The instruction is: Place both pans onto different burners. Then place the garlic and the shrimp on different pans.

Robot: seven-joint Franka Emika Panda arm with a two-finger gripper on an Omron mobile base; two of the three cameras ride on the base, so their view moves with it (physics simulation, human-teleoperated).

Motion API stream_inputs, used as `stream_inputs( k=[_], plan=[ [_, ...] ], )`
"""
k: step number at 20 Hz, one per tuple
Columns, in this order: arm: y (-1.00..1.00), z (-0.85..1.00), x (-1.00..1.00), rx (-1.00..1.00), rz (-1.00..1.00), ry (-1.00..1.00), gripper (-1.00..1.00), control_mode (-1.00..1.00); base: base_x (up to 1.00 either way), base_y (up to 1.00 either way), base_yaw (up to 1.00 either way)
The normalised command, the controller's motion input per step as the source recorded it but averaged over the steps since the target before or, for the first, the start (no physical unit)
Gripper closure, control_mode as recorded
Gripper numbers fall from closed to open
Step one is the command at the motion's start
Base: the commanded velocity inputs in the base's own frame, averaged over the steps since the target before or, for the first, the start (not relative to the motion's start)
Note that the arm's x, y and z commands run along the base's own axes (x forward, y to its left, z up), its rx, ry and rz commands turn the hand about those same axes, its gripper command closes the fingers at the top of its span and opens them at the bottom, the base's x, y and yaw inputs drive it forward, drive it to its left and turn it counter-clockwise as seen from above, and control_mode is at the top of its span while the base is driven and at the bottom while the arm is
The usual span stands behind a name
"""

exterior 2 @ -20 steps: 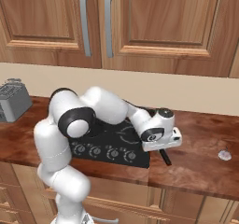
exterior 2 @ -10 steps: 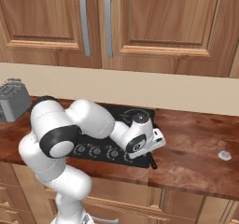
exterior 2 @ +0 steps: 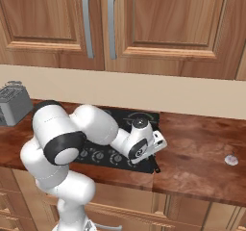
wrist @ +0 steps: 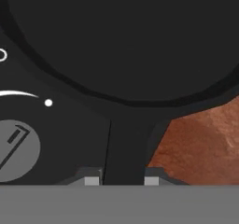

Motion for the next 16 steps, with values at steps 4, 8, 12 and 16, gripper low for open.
stream_inputs(
  k=[4, 8, 12, 16],
  plan=[
    [0.05, 0.00, 0.29, 0.00, 0.04, 0.00, 1.00, -1.00, 0.00, 0.00, 0.00],
    [0.08, 0.00, 0.16, 0.00, 0.04, 0.00, 1.00, -1.00, 0.00, 0.00, 0.00],
    [0.11, 0.00, 0.03, 0.00, 0.04, 0.00, 1.00, -1.00, 0.00, 0.00, 0.00],
    [0.08, -0.09, 0.03, 0.00, 0.03, 0.01, 1.00, -1.00, 0.00, 0.00, 0.00]
  ],
)
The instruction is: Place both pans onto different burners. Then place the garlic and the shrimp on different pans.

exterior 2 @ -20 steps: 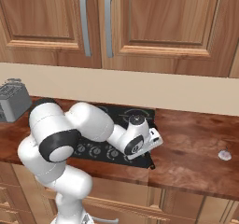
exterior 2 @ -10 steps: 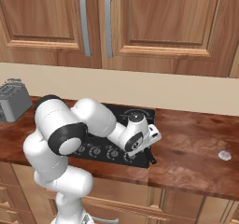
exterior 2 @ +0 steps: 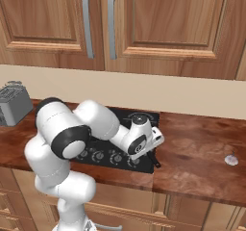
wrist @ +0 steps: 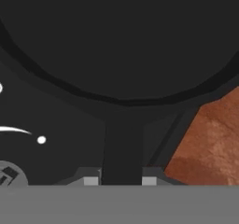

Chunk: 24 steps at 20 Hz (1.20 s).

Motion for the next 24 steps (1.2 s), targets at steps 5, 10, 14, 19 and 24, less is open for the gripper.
stream_inputs(
  k=[5, 10, 14, 19, 24],
  plan=[
    [0.02, -0.38, 0.24, 0.00, 0.00, 0.07, 1.00, -1.00, 0.00, 0.00, 0.00],
    [0.02, -0.23, 0.17, 0.00, 0.00, 0.03, 1.00, -1.00, 0.00, 0.00, 0.00],
    [0.08, -0.16, 0.16, 0.00, 0.00, 0.03, -1.00, -1.00, 0.00, 0.00, 0.00],
    [0.03, 0.00, 0.00, 0.00, 0.00, 0.00, -1.00, -1.00, 0.00, 0.00, 0.00],
    [0.00, 0.20, -0.07, 0.00, 0.00, -0.02, -1.00, -1.00, 0.00, 0.00, 0.00]
  ],
)
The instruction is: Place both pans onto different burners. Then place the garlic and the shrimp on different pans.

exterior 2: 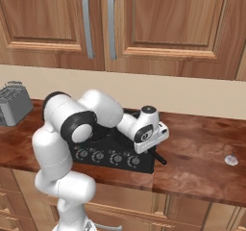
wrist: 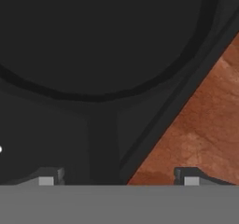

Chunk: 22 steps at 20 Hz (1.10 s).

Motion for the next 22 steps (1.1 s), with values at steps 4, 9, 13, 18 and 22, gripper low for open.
stream_inputs(
  k=[4, 9, 13, 18, 22],
  plan=[
    [0.00, 0.29, -0.09, 0.01, 0.00, -0.03, -1.00, -1.00, 0.00, 0.00, 0.00],
    [0.00, 0.25, -0.13, 0.00, -0.02, -0.04, -1.00, -1.00, 0.00, 0.00, 0.00],
    [0.00, 0.08, -0.19, 0.00, -0.15, -0.04, -1.00, -1.00, 0.00, 0.00, 0.00],
    [0.00, 0.01, -0.23, 0.00, -0.25, -0.04, -1.00, -1.00, 0.00, 0.00, 0.00],
    [-0.05, 0.08, -0.22, 0.00, -0.29, -0.07, -1.00, -1.00, 0.00, 0.00, 0.00]
  ],
)
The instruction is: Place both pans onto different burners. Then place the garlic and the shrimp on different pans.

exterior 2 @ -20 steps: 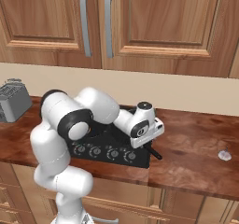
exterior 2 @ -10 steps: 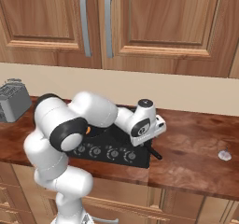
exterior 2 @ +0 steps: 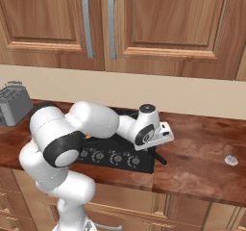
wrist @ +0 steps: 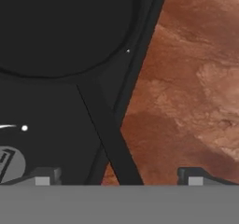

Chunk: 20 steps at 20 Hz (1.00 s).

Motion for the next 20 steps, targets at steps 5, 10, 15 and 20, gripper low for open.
stream_inputs(
  k=[5, 10, 15, 20],
  plan=[
    [-0.10, 0.12, -0.15, 0.00, -0.31, -0.10, -1.00, -1.00, 0.00, 0.00, 0.00],
    [-0.07, 0.14, -0.07, -0.04, -0.33, -0.17, -1.00, -1.00, 0.00, 0.00, 0.00],
    [-0.02, 0.01, 0.00, -0.11, -0.30, -0.18, -1.00, -1.00, 0.00, 0.00, 0.00],
    [-0.10, -0.01, -0.01, -0.12, -0.27, -0.11, -1.00, -1.00, 0.00, 0.00, 0.00]
  ],
)
